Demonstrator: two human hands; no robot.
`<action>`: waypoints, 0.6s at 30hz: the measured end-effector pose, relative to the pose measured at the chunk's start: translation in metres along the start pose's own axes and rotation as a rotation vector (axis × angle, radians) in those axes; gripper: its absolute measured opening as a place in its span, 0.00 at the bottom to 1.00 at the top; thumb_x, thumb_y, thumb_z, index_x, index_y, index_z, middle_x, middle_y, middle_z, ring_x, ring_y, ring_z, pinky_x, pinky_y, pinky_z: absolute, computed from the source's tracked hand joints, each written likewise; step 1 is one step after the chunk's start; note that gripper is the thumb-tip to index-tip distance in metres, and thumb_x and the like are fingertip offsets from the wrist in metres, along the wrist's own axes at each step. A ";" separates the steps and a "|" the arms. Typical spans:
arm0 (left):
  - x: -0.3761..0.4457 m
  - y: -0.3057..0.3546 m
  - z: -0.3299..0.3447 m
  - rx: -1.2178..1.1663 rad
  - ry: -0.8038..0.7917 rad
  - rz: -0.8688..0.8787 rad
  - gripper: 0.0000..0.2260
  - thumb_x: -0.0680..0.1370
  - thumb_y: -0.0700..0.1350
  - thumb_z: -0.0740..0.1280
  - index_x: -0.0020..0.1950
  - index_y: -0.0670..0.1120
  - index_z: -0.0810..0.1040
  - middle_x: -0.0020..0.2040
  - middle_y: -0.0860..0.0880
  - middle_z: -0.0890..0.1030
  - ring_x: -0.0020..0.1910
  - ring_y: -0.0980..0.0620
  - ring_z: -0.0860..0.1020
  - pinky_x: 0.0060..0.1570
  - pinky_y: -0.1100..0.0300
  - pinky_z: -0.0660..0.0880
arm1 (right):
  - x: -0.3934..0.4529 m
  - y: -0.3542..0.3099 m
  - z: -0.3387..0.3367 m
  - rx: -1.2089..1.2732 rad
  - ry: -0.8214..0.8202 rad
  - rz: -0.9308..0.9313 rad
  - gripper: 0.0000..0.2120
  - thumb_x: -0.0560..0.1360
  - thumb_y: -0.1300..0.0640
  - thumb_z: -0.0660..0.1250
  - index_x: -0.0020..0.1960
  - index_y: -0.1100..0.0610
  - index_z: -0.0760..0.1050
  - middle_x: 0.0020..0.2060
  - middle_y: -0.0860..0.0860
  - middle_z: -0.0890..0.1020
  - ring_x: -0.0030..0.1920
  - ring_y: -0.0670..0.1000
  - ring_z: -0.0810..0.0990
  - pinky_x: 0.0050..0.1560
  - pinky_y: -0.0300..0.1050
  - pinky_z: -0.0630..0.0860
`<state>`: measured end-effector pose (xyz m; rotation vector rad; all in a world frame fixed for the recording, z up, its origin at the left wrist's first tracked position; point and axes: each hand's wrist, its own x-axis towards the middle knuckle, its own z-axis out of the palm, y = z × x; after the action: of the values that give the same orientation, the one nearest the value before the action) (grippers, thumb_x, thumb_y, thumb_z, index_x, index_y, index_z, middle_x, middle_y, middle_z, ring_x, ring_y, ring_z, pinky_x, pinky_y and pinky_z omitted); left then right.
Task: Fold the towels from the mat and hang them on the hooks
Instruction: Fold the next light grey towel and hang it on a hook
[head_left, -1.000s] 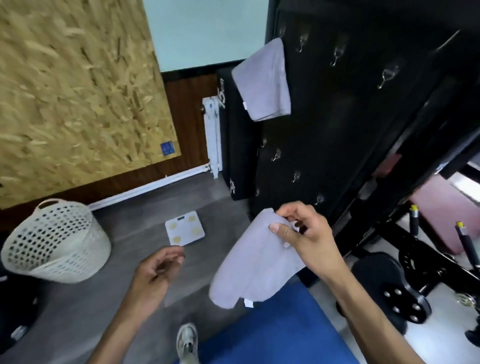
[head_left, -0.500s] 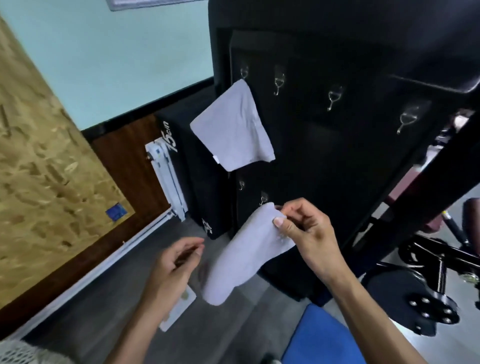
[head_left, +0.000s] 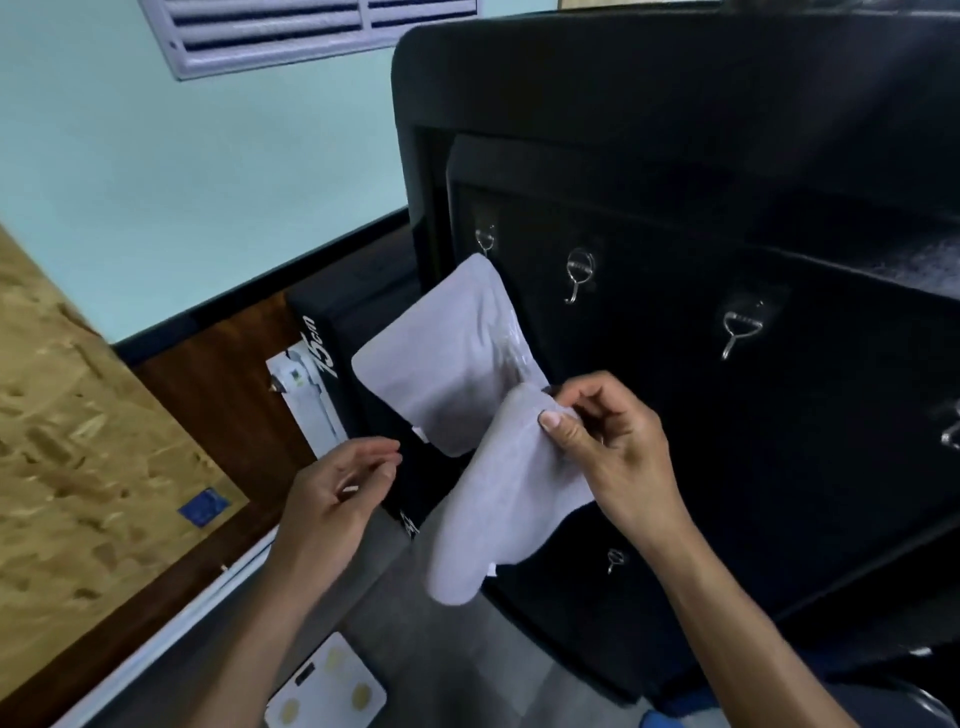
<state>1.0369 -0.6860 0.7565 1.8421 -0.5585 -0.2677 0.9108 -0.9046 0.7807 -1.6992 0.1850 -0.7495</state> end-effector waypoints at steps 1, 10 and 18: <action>0.011 0.005 0.005 -0.003 -0.007 0.006 0.12 0.78 0.40 0.67 0.50 0.59 0.81 0.49 0.59 0.84 0.52 0.59 0.81 0.55 0.57 0.76 | 0.011 0.002 -0.001 0.002 0.013 0.001 0.03 0.76 0.61 0.70 0.45 0.57 0.76 0.38 0.49 0.79 0.40 0.47 0.78 0.41 0.42 0.76; 0.092 0.043 0.032 -0.036 -0.084 0.121 0.09 0.78 0.39 0.67 0.54 0.51 0.81 0.50 0.56 0.84 0.52 0.59 0.81 0.56 0.58 0.77 | 0.077 0.012 0.001 -0.008 0.140 -0.011 0.03 0.78 0.61 0.68 0.48 0.59 0.75 0.39 0.53 0.79 0.40 0.50 0.78 0.42 0.43 0.76; 0.170 0.089 0.060 -0.006 -0.532 0.385 0.18 0.79 0.35 0.64 0.64 0.51 0.76 0.60 0.57 0.80 0.63 0.61 0.75 0.67 0.55 0.71 | 0.092 0.012 0.016 -0.019 0.373 -0.027 0.02 0.78 0.61 0.67 0.47 0.58 0.74 0.37 0.52 0.78 0.38 0.49 0.77 0.40 0.45 0.74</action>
<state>1.1351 -0.8427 0.8352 1.6111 -1.2587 -0.4997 0.9951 -0.9410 0.8028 -1.5699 0.4292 -1.0851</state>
